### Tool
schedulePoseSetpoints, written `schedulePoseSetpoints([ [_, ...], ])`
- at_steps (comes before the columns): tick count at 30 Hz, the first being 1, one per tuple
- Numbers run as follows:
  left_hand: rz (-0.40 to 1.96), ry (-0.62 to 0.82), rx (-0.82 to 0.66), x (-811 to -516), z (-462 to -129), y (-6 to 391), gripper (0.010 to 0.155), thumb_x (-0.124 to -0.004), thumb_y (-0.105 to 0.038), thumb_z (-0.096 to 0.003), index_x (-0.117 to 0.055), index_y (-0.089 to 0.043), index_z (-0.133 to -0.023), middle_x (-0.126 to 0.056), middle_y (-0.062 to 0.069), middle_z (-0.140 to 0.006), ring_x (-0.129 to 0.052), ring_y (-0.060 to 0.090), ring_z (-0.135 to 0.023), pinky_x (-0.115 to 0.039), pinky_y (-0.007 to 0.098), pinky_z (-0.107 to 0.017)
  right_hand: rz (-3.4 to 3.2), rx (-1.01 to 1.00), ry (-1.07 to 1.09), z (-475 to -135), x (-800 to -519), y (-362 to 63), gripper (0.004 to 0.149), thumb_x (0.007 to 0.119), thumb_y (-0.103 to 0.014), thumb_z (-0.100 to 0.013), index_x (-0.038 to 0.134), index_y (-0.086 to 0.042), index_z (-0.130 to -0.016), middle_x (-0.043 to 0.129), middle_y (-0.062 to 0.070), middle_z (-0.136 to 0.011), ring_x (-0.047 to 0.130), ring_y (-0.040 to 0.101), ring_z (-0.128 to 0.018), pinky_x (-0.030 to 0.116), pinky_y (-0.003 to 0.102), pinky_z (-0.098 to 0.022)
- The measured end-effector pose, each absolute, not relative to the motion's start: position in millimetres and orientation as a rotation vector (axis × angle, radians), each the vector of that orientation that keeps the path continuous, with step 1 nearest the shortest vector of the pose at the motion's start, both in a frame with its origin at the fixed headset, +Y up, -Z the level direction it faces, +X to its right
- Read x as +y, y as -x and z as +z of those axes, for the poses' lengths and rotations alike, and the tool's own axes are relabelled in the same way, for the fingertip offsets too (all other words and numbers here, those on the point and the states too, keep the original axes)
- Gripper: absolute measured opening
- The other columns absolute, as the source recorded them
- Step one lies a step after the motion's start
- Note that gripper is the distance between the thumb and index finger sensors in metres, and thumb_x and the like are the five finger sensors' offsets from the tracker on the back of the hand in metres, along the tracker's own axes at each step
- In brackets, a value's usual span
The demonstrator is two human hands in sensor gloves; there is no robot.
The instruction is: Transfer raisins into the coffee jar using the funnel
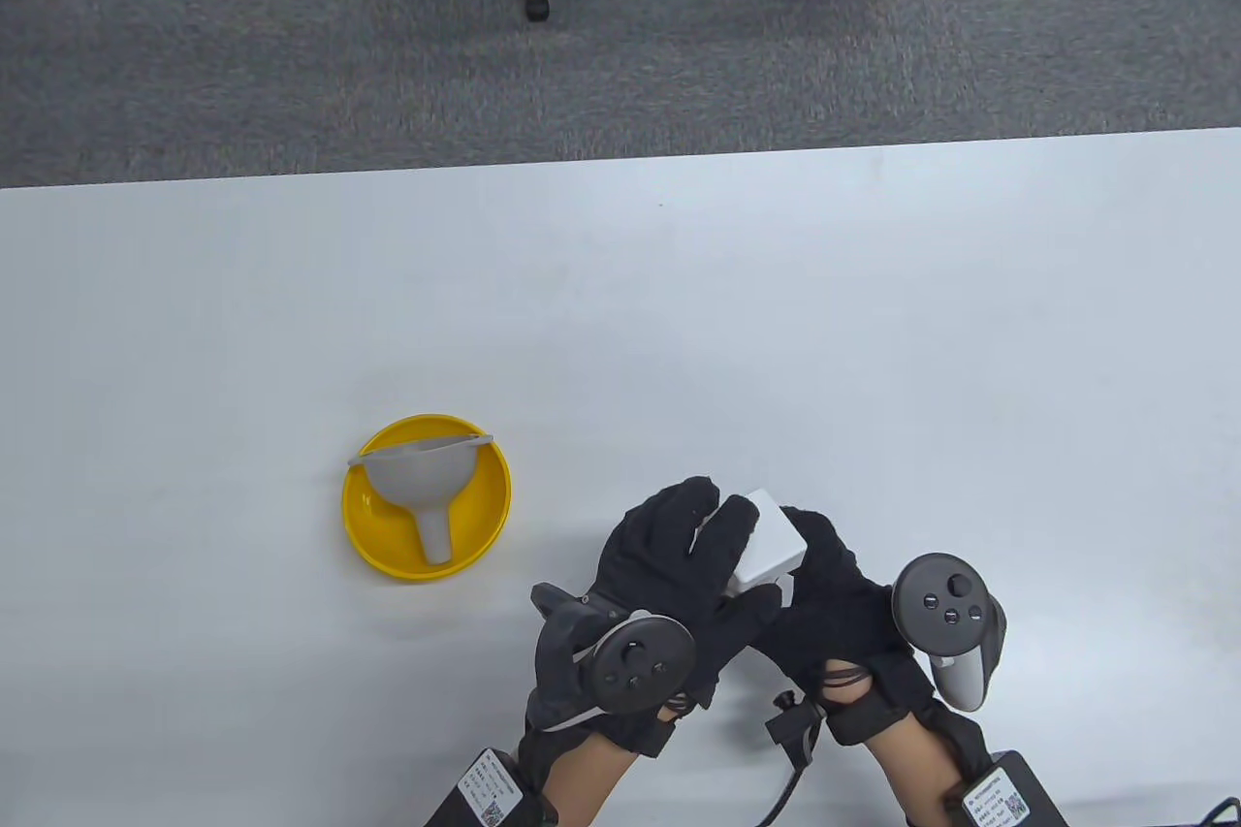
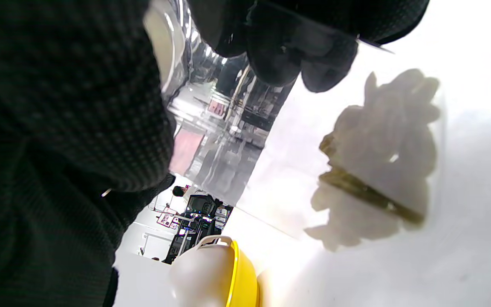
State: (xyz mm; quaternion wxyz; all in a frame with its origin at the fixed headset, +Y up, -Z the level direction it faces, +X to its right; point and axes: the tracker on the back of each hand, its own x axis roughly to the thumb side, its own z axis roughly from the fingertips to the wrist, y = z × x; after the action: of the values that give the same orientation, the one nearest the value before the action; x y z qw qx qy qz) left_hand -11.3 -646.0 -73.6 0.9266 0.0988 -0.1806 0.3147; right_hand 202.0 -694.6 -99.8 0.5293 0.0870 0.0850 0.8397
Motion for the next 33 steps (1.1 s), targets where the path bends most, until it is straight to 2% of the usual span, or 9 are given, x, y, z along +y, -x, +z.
schedulePoseSetpoints([
  [3,0.896,-0.092,-0.448,-652,-84,22,0.067,-0.075,-0.058,-0.0487,-0.05,-0.038,-0.108,-0.053,0.009,-0.123,-0.06,0.041,-0.109,-0.058,0.061,-0.078,1.924,0.244,-0.247,-102,-691,-204,0.094,0.109,-0.053,-0.029,0.055,-0.014,-0.095,0.073,0.016,-0.093,0.08,0.041,-0.081,0.065,0.063,-0.066],
  [8,1.523,0.3,-0.68,-672,-107,37,0.059,-0.078,-0.051,-0.05,-0.057,-0.045,-0.105,-0.048,0.003,-0.128,-0.038,0.042,-0.114,-0.039,0.067,-0.08,1.624,0.464,-0.445,-106,-688,-204,0.094,0.109,-0.053,-0.028,0.057,-0.012,-0.095,0.076,0.016,-0.094,0.084,0.04,-0.081,0.068,0.062,-0.065],
  [13,1.666,0.473,-0.769,-686,-114,38,0.057,-0.075,-0.053,-0.0527,-0.055,-0.048,-0.106,-0.043,-0.003,-0.131,-0.034,0.041,-0.116,-0.036,0.069,-0.08,1.584,0.511,-0.48,-104,-690,-197,0.094,0.108,-0.055,-0.029,0.057,-0.013,-0.096,0.076,0.015,-0.094,0.085,0.039,-0.082,0.068,0.061,-0.065],
  [17,1.449,0.317,-0.61,-678,-111,45,0.062,-0.067,-0.057,-0.0564,-0.045,-0.043,-0.113,-0.04,0.002,-0.13,-0.038,0.044,-0.115,-0.039,0.069,-0.08,1.7,0.392,-0.374,-106,-690,-202,0.094,0.108,-0.054,-0.029,0.054,-0.015,-0.096,0.072,0.014,-0.095,0.08,0.039,-0.083,0.066,0.061,-0.066],
  [19,1.282,0.118,-0.495,-670,-104,48,0.069,-0.065,-0.069,-0.0553,-0.042,-0.04,-0.113,-0.044,0.004,-0.128,-0.048,0.043,-0.113,-0.047,0.066,-0.079,1.766,0.318,-0.309,-106,-691,-205,0.094,0.108,-0.053,-0.029,0.054,-0.015,-0.095,0.071,0.014,-0.095,0.08,0.039,-0.083,0.065,0.061,-0.066],
  [21,1.155,-0.049,-0.397,-661,-94,46,0.073,-0.068,-0.071,-0.0499,-0.046,-0.039,-0.112,-0.052,0.005,-0.125,-0.057,0.042,-0.11,-0.052,0.065,-0.078,1.846,0.245,-0.241,-105,-692,-208,0.094,0.108,-0.053,-0.029,0.053,-0.015,-0.095,0.071,0.014,-0.095,0.079,0.04,-0.082,0.065,0.061,-0.066],
  [24,0.951,-0.169,-0.359,-653,-84,39,0.078,-0.072,-0.074,-0.047,-0.046,-0.038,-0.111,-0.056,0.004,-0.122,-0.062,0.04,-0.108,-0.054,0.064,-0.078,1.92,0.185,-0.197,-104,-694,-210,0.094,0.108,-0.053,-0.029,0.053,-0.015,-0.095,0.071,0.014,-0.095,0.079,0.04,-0.082,0.065,0.061,-0.066],
  [28,0.752,-0.222,-0.339,-650,-78,27,0.081,-0.075,-0.075,-0.046,-0.047,-0.037,-0.111,-0.057,0.006,-0.12,-0.063,0.039,-0.106,-0.055,0.063,-0.078,1.937,0.164,-0.169,-103,-694,-208,0.094,0.108,-0.053,-0.029,0.052,-0.015,-0.095,0.07,0.014,-0.094,0.079,0.04,-0.082,0.064,0.061,-0.066],
  [33,0.781,-0.206,-0.323,-653,-80,24,0.075,-0.078,-0.07,-0.0475,-0.052,-0.035,-0.109,-0.064,0.006,-0.115,-0.069,0.037,-0.102,-0.058,0.061,-0.077,1.932,0.162,-0.182,-100,-692,-206,0.094,0.108,-0.054,-0.029,0.052,-0.015,-0.094,0.07,0.014,-0.094,0.079,0.039,-0.082,0.065,0.061,-0.066],
])
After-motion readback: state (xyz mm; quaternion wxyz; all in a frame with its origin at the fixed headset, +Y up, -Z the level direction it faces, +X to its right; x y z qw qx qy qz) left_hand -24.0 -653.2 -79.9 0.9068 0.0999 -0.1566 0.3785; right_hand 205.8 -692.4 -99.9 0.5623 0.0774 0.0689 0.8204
